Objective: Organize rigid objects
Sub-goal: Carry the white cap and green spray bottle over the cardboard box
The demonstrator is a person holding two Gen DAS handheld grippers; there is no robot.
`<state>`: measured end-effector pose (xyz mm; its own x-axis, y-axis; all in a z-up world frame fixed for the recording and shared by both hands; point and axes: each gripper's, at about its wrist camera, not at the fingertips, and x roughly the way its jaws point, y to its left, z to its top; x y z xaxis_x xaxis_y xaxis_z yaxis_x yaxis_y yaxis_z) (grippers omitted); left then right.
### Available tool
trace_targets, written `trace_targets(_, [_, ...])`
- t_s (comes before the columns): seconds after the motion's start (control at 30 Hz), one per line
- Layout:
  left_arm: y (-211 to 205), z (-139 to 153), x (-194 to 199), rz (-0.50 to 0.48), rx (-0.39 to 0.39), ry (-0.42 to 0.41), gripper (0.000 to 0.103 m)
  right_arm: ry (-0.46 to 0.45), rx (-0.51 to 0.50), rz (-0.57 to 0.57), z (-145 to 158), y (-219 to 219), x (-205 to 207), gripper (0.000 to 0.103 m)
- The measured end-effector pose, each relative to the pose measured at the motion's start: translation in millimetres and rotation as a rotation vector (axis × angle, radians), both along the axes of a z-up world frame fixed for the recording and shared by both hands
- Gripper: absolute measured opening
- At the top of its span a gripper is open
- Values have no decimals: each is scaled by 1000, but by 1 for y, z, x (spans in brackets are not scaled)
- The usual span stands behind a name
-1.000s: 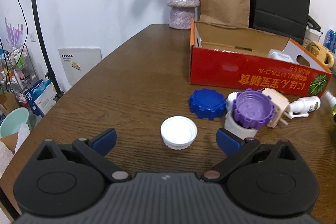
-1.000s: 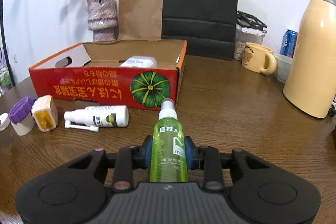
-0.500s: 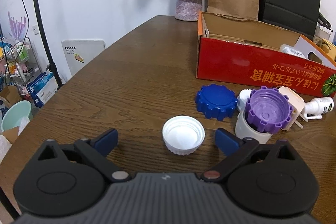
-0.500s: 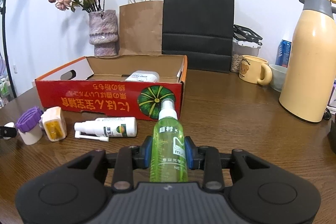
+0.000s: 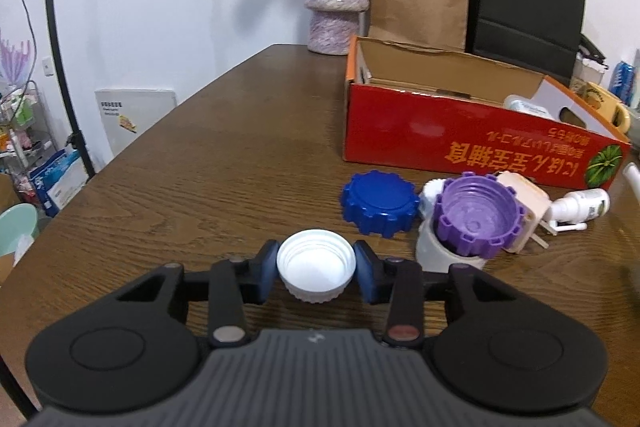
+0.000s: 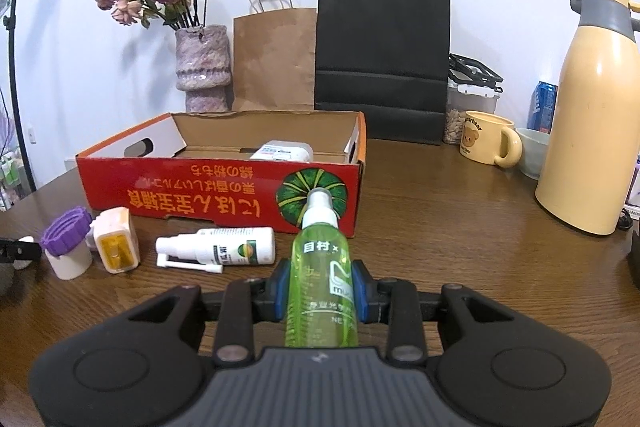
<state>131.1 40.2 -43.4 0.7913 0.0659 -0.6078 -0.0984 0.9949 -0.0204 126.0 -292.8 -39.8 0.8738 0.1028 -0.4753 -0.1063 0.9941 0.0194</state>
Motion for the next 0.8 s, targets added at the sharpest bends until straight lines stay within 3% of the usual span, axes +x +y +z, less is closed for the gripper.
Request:
trace_targets(0.43, [1,6,-8,6,8,-41,41,-40,1,-19,3,4,-9,30])
trace_targets(0.8, [-5,34,-19,-22,23,-112,41,-79,2,-11,14,12,-15,30])
